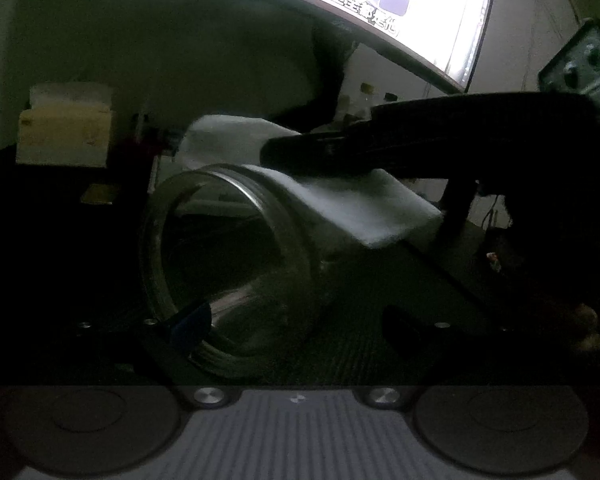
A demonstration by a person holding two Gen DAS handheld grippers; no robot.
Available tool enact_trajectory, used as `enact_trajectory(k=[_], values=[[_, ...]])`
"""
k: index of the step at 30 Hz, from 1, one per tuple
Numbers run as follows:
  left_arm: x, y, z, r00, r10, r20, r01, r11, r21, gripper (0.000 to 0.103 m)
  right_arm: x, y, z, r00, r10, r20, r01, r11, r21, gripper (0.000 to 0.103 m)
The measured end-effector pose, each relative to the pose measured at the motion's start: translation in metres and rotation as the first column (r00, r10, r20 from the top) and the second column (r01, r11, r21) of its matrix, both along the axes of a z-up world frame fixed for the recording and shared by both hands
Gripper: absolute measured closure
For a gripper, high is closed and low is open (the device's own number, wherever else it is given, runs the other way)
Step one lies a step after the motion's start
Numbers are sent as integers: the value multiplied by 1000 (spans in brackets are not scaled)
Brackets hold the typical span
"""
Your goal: Clean container
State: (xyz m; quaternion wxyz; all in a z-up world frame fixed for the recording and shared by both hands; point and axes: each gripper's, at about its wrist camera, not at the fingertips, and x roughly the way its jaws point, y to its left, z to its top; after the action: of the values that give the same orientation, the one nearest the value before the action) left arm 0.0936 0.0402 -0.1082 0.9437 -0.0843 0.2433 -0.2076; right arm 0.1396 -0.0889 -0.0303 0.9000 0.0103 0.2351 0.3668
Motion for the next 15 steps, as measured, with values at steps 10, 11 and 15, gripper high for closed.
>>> enact_trajectory(k=[10, 11, 15], values=[[-2, -3, 0, 1000, 3, 3, -3, 1000, 8, 10, 15, -10, -1, 982, -183, -54, 183, 983, -10, 89], [-2, -3, 0, 1000, 3, 4, -3, 1000, 10, 9, 6, -2, 1, 991, -129, -36, 129, 992, -2, 89], [-1, -3, 0, 1000, 2, 3, -3, 1000, 9, 9, -16, 9, 1, 1000, 0, -20, 1, 999, 36, 90]])
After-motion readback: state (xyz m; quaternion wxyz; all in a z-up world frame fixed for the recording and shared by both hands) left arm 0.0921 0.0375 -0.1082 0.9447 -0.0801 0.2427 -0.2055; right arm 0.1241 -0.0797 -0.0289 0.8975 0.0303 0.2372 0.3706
